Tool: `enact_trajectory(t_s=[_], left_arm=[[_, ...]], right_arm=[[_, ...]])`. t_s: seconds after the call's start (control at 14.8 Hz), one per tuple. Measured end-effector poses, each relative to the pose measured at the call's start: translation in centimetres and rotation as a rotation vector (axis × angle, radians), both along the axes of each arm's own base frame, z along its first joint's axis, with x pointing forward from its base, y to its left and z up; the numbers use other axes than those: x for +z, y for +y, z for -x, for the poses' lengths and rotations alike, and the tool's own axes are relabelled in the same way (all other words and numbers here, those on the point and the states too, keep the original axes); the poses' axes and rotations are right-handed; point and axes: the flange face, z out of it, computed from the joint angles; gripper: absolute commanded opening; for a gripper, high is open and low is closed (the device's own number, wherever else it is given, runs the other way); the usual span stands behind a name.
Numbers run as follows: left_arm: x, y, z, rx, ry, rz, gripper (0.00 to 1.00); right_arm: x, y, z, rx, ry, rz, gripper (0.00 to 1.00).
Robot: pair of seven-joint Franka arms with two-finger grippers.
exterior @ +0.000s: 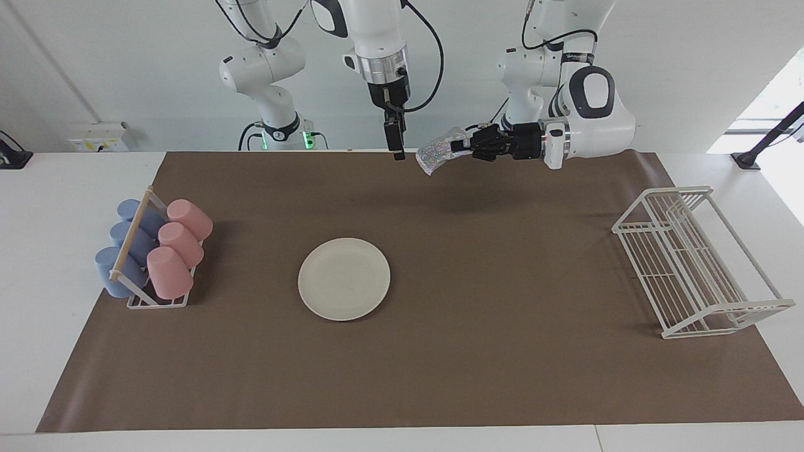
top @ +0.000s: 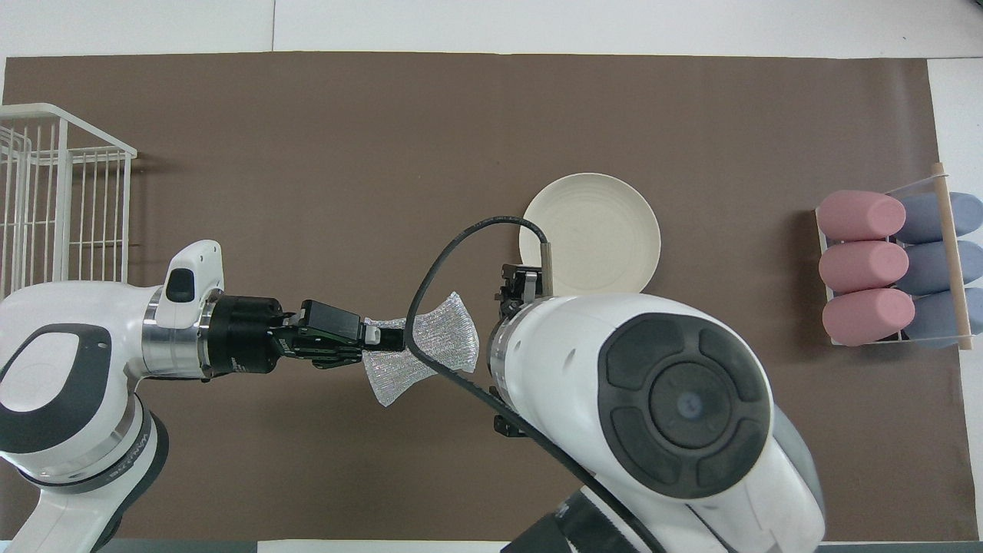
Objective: Wipe plate with sponge
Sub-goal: 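Carry the sponge toward the plate while the right gripper approaches it, then grasp the sponge with the right gripper beside the left gripper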
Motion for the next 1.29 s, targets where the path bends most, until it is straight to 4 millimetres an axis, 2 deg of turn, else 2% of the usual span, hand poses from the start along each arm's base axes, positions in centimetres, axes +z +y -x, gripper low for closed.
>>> enact_trajectory(t_s=[0.14, 0.27, 0.47, 0.81, 0.95, 1.22, 1.29], left_arm=[[0.0, -0.4, 0.1, -0.007, -0.002, 0.002, 0.0], [0.0, -0.4, 0.1, -0.007, -0.003, 0.002, 0.0], [0.0, -0.3, 0.1, -0.007, -0.003, 0.002, 0.0], [0.0, -0.3, 0.1, -0.007, -0.004, 0.002, 0.0], [0.0, -0.3, 0.1, -0.007, -0.004, 0.002, 0.0], [0.0, -0.2, 0.1, -0.004, -0.004, 0.003, 0.0], [0.0, -0.2, 0.1, -0.004, -0.004, 0.003, 0.0]], right_arm=[[0.2, 0.8, -0.1, -0.007, -0.038, -0.06, 1.0], [-0.6, 1.6, 0.3, -0.003, -0.063, -0.081, 1.0], [-1.7, 1.6, 1.0, 0.003, -0.057, -0.073, 1.0], [-1.7, 1.7, 1.8, 0.011, -0.056, -0.07, 1.0], [-1.7, 1.6, 1.9, 0.012, -0.055, -0.07, 0.94], [-2.7, 2.5, 3.1, 0.047, -0.057, -0.064, 0.94], [-2.9, 2.8, 3.4, 0.055, -0.058, -0.064, 0.85]])
